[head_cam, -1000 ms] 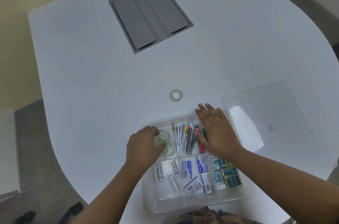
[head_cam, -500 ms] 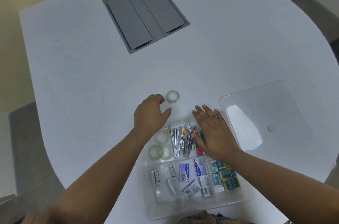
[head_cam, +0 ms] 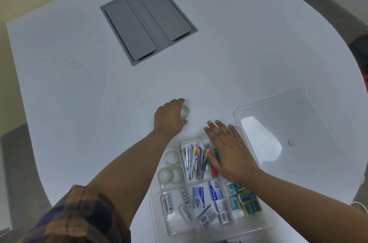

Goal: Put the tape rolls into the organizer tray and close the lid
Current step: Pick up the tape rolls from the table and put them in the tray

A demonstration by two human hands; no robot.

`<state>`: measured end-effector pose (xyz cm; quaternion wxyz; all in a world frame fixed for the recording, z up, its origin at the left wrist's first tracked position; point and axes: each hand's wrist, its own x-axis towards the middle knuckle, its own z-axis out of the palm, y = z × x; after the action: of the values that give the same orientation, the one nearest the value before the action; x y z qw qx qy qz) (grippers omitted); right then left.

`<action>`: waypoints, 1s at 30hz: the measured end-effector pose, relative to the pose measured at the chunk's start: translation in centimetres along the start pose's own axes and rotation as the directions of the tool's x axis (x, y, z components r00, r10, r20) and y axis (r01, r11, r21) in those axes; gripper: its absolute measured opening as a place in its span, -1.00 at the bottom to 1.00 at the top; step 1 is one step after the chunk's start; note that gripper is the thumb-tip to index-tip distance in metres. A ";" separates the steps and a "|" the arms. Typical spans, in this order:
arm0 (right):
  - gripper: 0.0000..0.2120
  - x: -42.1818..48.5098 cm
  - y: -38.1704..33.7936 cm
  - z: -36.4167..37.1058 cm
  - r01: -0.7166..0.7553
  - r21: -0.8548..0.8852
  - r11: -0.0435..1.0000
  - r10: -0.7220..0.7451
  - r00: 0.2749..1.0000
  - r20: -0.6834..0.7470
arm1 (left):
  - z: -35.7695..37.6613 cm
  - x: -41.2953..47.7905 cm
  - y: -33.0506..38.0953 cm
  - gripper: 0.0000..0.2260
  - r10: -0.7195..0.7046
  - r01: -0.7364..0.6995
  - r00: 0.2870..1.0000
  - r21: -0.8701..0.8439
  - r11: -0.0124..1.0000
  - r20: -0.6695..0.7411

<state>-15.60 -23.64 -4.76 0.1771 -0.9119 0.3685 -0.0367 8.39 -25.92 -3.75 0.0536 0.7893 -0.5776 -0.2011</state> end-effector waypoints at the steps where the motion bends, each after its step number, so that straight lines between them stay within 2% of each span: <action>1: -0.41 0.0 0.0 0.0 0.000 0.001 1.000 0.000 1.000 0.000 | 0.0 0.1 0.1 -0.40 0.011 -0.011 1.000 0.005 1.000 -0.006; 6: -0.41 0.0 0.0 -0.1 0.010 0.008 1.000 -0.010 1.000 -0.009 | -0.6 0.0 0.3 -0.44 0.005 -0.005 1.000 0.004 1.000 -0.003; 14: -0.39 -0.1 0.1 -0.1 0.014 -0.004 1.000 -0.014 1.000 -0.006 | -2.5 -4.8 0.3 -0.47 -0.084 0.018 0.971 -0.286 0.958 -0.222; 18: -0.40 -0.2 -0.1 -0.2 0.028 0.007 1.000 -0.028 0.999 -0.020 | -2.4 -9.9 -0.2 -0.48 -0.123 0.019 0.952 -0.349 0.937 -0.280; 24: -0.40 -0.3 -0.1 -0.3 0.040 0.004 0.999 -0.040 0.998 -0.039 | -0.4 -16.7 -0.9 -0.48 -0.180 0.079 0.948 -0.352 0.933 -0.264; 30: -0.39 -0.2 -0.1 -0.2 0.027 -0.013 1.000 -0.027 0.999 -0.027 | 1.0 -18.6 -1.1 -0.46 -0.197 0.136 0.962 -0.293 0.946 -0.187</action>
<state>-15.70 -23.49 -4.51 0.1660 -0.9173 0.3587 -0.0490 4.31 -8.09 -0.23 0.2083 0.8372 -0.4655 -0.1977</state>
